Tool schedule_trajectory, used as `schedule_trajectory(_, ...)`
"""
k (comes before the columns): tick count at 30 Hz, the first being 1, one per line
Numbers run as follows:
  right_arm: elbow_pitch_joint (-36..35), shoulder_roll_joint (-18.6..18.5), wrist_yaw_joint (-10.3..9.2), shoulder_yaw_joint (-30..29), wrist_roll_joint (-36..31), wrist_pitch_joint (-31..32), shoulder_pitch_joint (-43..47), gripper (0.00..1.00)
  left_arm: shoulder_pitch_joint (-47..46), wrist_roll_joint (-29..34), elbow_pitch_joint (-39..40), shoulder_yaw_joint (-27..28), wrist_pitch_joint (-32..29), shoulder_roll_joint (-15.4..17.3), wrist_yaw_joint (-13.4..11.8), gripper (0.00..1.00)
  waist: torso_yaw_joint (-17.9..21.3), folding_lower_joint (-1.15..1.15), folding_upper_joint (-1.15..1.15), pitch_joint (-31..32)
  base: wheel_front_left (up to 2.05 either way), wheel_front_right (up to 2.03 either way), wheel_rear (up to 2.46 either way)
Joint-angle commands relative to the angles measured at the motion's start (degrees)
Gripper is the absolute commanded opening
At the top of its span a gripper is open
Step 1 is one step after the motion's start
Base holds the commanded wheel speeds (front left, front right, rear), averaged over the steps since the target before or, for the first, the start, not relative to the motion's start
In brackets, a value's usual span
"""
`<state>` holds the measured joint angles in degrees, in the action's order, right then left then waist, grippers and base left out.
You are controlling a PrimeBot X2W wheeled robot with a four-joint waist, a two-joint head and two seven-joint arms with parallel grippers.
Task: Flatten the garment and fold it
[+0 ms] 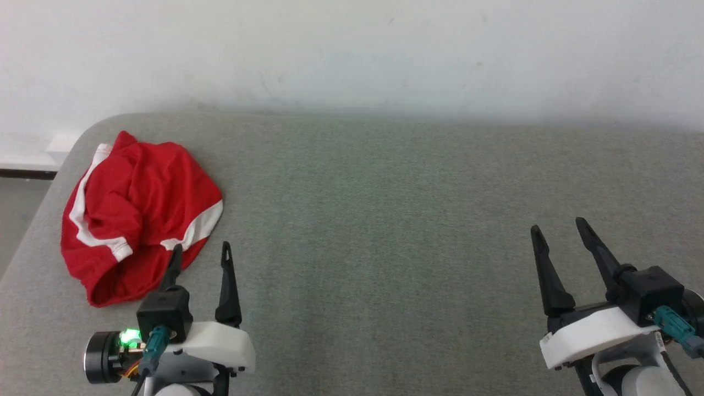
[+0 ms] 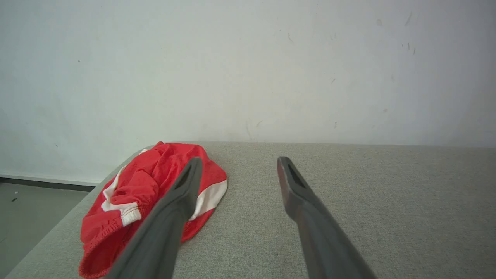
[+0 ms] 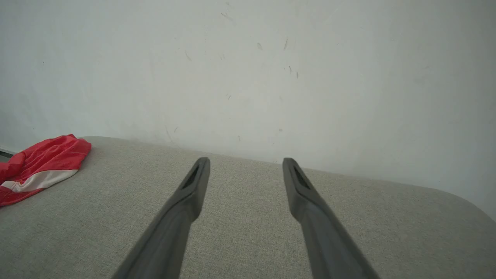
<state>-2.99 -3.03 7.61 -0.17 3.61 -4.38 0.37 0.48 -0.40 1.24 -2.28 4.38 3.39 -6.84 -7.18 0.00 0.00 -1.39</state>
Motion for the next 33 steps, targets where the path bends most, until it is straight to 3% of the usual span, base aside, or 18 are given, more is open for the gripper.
schedule_trajectory(1, -0.58, 0.07, -0.04, -0.17, 0.54, -0.80, 0.62, 1.00, -0.95, -0.24, 0.54, -0.16, 0.78, 0.30, -0.91, 1.00, -1.78, 0.00, 0.00, -0.32, 0.00, 0.00, 0.00)
schedule_trajectory(13, -1.31, 0.08, -0.05, 0.08, 1.20, -2.11, 0.59, 1.00, -1.47, -0.61, 1.15, 1.02, 2.10, 0.41, -2.56, 1.00, -6.72, 0.00, 0.00, -1.43, 0.00, 0.00, 0.00)
schedule_trajectory(22, -2.13, 0.09, -0.06, 0.12, 1.09, -3.19, 0.10, 1.00, -2.95, -1.58, 1.43, 4.98, 3.18, 1.12, -3.81, 1.00, -9.30, 0.00, 0.00, -3.30, 0.00, 0.00, 0.00)
schedule_trajectory(26, -2.74, 0.09, -0.06, -0.07, 0.57, -3.67, -0.47, 1.00, -5.21, -2.36, 1.39, 7.30, 3.66, 1.58, -3.47, 1.00, -10.08, 0.00, 0.00, -5.11, 0.00, 0.00, 0.00)
schedule_trajectory(33, -3.80, 0.00, -0.07, 0.14, -0.85, -4.51, -2.47, 1.00, -12.67, -3.34, -1.00, 10.45, 4.50, 4.59, -0.65, 1.00, -10.47, 0.00, 0.00, -9.37, 0.00, 0.00, 0.00)
